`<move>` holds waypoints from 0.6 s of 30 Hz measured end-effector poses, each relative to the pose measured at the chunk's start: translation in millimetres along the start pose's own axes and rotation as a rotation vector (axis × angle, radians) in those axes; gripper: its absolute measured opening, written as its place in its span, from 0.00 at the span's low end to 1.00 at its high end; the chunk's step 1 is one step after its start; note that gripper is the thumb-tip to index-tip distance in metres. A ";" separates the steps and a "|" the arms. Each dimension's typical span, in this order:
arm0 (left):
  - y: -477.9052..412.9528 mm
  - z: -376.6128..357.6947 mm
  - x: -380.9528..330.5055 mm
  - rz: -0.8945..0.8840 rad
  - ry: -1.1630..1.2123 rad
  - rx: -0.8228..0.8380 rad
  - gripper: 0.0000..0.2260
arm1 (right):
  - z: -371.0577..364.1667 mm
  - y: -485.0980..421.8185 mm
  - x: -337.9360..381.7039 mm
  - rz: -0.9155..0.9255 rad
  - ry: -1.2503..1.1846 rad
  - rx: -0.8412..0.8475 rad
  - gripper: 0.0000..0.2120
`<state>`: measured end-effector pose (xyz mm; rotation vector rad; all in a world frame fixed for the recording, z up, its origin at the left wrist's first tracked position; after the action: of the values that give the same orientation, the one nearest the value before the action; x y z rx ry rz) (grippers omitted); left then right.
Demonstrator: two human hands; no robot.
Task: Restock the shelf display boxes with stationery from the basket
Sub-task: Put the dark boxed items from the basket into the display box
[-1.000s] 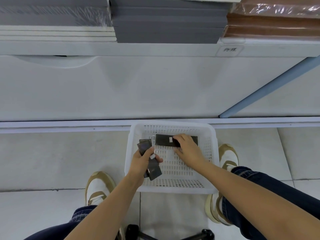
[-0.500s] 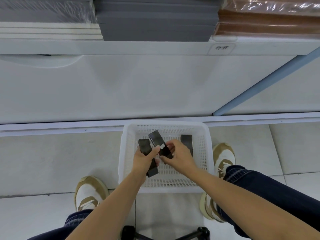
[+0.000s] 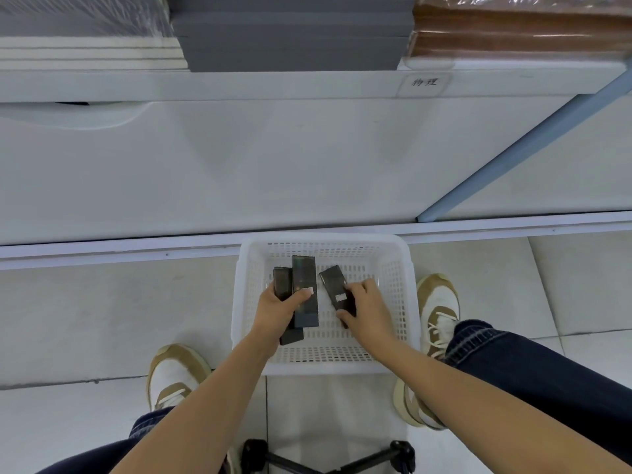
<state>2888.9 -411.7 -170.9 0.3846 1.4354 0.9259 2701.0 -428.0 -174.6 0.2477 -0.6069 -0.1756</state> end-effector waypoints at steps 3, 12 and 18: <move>-0.7 4.2 3.1 0.023 0.033 -0.012 0.12 | -3.0 -5.0 0.9 -0.018 0.054 -0.014 0.33; -2.7 6.2 1.8 0.050 0.109 0.036 0.08 | -28.3 -10.4 9.6 -0.025 -0.043 0.437 0.24; 11.0 20.2 -29.7 -0.059 0.121 -0.045 0.10 | -6.0 -5.8 34.6 0.071 -0.107 0.601 0.20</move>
<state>2908.3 -420.7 -140.0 0.2549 1.5255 0.9448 2731.9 -440.5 -162.3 0.7999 -0.7644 0.0682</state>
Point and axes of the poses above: each hand's wrist, its own y-axis away from the middle knuckle, its own z-axis out of the back of the hand, x = y × z, the point moved 9 cm from there along -y, towards the middle knuckle, and after that the axes turned 11 degrees about -x, right-handed, at the moved point
